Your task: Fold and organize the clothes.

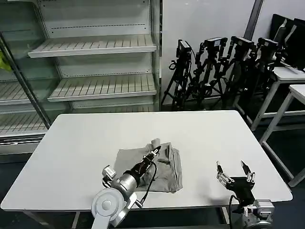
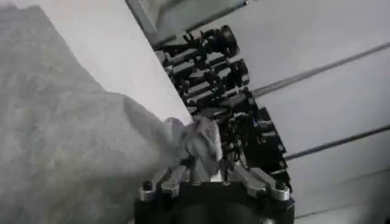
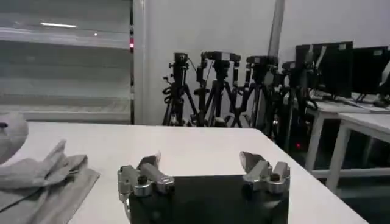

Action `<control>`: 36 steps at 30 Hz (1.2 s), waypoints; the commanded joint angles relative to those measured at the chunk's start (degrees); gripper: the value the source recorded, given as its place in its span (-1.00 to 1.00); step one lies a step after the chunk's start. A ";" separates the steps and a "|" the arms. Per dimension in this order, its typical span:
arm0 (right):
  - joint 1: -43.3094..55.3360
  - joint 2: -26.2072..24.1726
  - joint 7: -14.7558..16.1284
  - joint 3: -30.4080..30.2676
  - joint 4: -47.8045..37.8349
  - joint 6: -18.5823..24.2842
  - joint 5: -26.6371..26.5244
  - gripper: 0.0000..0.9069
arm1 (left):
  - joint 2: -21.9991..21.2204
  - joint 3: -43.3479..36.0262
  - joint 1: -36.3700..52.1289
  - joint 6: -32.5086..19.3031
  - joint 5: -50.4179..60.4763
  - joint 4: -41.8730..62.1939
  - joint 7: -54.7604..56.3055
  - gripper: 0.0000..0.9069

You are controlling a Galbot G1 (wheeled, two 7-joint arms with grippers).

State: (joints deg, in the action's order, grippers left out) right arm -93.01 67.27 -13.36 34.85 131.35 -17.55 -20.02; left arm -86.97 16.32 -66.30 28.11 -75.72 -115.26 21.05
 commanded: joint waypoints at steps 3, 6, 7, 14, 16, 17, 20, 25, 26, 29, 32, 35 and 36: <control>0.30 -0.23 -0.02 -0.30 -0.11 -0.03 -0.06 1.00 | 3.12 6.54 -1.06 0.88 -0.64 -7.39 -0.05 1.00; 0.68 -0.47 -0.07 -0.56 -0.37 -0.17 -0.24 1.00 | 7.94 12.05 -2.96 3.13 0.25 -9.25 0.56 1.00; 0.74 -0.51 -0.09 -0.89 -0.44 -0.19 -0.21 1.00 | 9.05 13.72 -4.75 4.85 0.37 -9.52 0.61 1.00; 0.46 -0.54 0.03 -2.61 -0.75 -0.24 0.38 1.00 | 21.81 18.07 -15.00 5.18 8.95 -9.32 -6.13 1.00; 0.73 -0.47 0.01 -2.60 -1.06 -0.23 0.36 1.00 | 23.52 18.72 -16.62 5.23 9.76 -9.03 -8.11 1.00; 0.87 -0.35 -0.03 -2.58 -1.13 -0.23 0.34 1.00 | 24.21 18.93 -17.27 5.24 9.60 -8.66 -8.87 1.00; 0.88 -0.03 -0.03 -2.67 -0.95 -0.25 0.30 1.00 | 24.92 18.76 -17.98 5.27 9.51 -7.43 -10.62 1.00; 0.15 0.27 -0.01 -2.44 -0.59 -0.21 0.35 1.00 | 23.64 16.51 -17.10 5.37 8.20 -5.20 -11.97 1.00; -0.09 0.28 -0.01 -2.22 -0.48 -0.18 0.35 1.00 | 23.21 15.60 -16.73 5.40 8.01 -4.76 -12.24 1.00; -0.61 0.27 -0.03 -1.76 -0.11 -0.15 0.34 1.00 | 22.44 14.06 -15.59 5.44 8.04 -3.74 -12.72 1.00; -1.46 0.30 0.00 -1.24 0.32 -0.06 0.33 1.00 | 22.11 12.91 -13.61 5.45 7.77 -1.90 -13.77 1.00; -1.86 0.40 0.00 -0.92 0.51 0.04 0.33 1.00 | 21.87 11.70 -11.37 5.40 7.64 0.64 -14.04 1.00; -2.02 0.42 0.00 -0.83 0.59 0.06 0.33 1.00 | 21.80 11.34 -10.81 5.39 7.63 1.75 -14.07 1.00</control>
State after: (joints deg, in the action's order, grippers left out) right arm -94.05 67.65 -13.36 33.61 131.52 -17.58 -19.74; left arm -66.57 29.92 -79.58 33.21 -68.71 -118.80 9.50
